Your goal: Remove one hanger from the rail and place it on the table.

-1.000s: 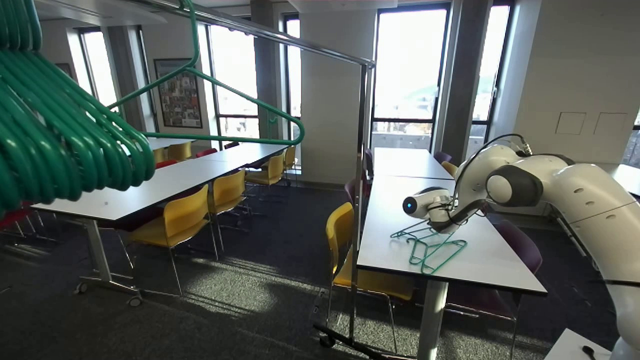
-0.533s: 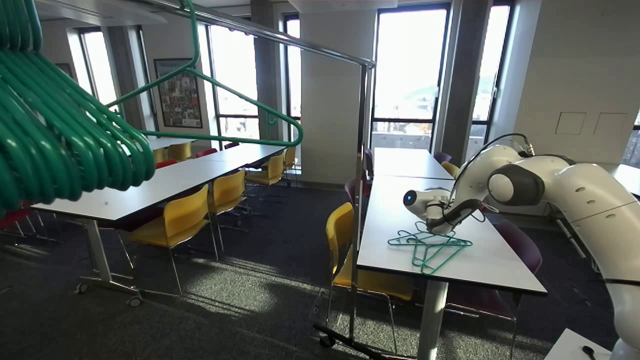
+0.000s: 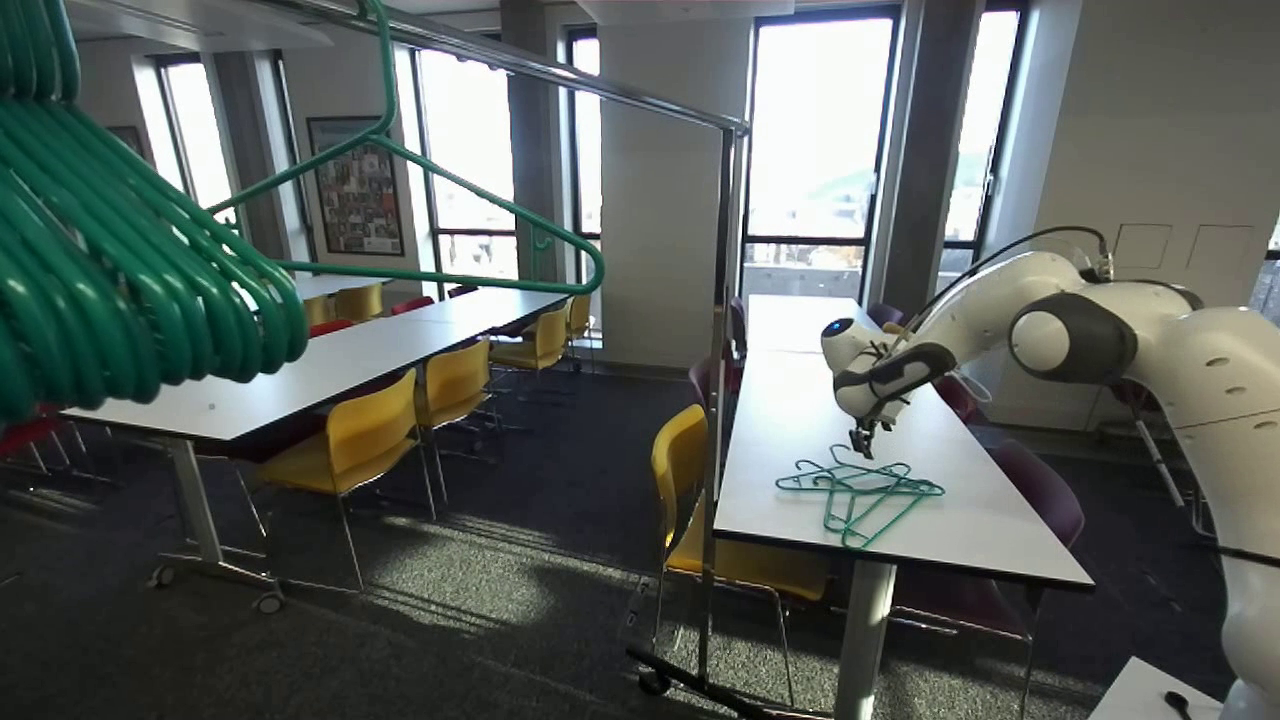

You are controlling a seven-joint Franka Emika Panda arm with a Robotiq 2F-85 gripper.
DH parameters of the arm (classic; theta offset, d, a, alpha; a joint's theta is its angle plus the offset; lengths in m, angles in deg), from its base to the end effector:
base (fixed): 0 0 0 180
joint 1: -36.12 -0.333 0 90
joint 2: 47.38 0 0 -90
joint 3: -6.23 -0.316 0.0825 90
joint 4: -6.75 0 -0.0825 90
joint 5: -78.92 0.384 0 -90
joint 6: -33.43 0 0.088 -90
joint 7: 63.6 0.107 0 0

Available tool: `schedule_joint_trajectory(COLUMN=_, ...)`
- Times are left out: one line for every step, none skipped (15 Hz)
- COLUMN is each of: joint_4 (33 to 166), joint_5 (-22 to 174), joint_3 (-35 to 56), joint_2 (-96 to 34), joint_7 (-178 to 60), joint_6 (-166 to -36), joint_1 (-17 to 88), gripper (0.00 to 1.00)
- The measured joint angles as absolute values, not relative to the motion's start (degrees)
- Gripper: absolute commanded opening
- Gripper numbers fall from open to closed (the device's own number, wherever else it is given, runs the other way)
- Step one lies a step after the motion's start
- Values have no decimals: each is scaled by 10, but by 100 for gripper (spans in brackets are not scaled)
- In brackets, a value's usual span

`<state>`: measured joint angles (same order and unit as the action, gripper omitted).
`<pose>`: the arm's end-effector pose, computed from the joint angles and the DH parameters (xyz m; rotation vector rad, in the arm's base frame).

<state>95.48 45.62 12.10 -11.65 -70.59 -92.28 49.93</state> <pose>0.6646 -0.2464 0.2948 2.6092 0.1840 -0.1401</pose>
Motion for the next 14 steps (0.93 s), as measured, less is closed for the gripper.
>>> schedule_joint_trajectory(joint_4=964, joint_5=496, joint_3=115, joint_2=-141, joint_7=-739, joint_6=-904, joint_1=499, gripper=100)
schedule_joint_trajectory(joint_4=973, joint_5=534, joint_3=109, joint_2=-167, joint_7=-768, joint_6=-882, joint_1=498, gripper=100)
schedule_joint_trajectory(joint_4=984, joint_5=572, joint_3=102, joint_2=-195, joint_7=-795, joint_6=-857, joint_1=496, gripper=100)
schedule_joint_trajectory(joint_4=994, joint_5=606, joint_3=95, joint_2=-220, joint_7=-818, joint_6=-831, joint_1=496, gripper=100)
schedule_joint_trajectory(joint_4=1004, joint_5=640, joint_3=87, joint_2=-247, joint_7=-839, joint_6=-805, joint_1=495, gripper=100)
schedule_joint_trajectory(joint_4=1015, joint_5=674, joint_3=80, joint_2=-273, joint_7=-860, joint_6=-782, joint_1=495, gripper=100)
schedule_joint_trajectory(joint_4=1027, joint_5=706, joint_3=75, joint_2=-299, joint_7=-880, joint_6=-762, joint_1=494, gripper=100)
schedule_joint_trajectory(joint_4=1038, joint_5=739, joint_3=70, joint_2=-324, joint_7=-900, joint_6=-744, joint_1=494, gripper=100)
schedule_joint_trajectory(joint_4=1048, joint_5=771, joint_3=68, joint_2=-348, joint_7=-921, joint_6=-725, joint_1=493, gripper=100)
schedule_joint_trajectory(joint_4=1058, joint_5=803, joint_3=68, joint_2=-369, joint_7=-943, joint_6=-708, joint_1=491, gripper=100)
schedule_joint_trajectory(joint_4=1066, joint_5=834, joint_3=68, joint_2=-386, joint_7=-963, joint_6=-694, joint_1=490, gripper=100)
schedule_joint_trajectory(joint_4=1073, joint_5=851, joint_3=68, joint_2=-401, joint_7=-970, joint_6=-691, joint_1=489, gripper=100)
schedule_joint_trajectory(joint_4=1080, joint_5=856, joint_3=68, joint_2=-411, joint_7=-970, joint_6=-691, joint_1=488, gripper=100)
schedule_joint_trajectory(joint_4=1084, joint_5=859, joint_3=68, joint_2=-417, joint_7=-970, joint_6=-691, joint_1=488, gripper=100)
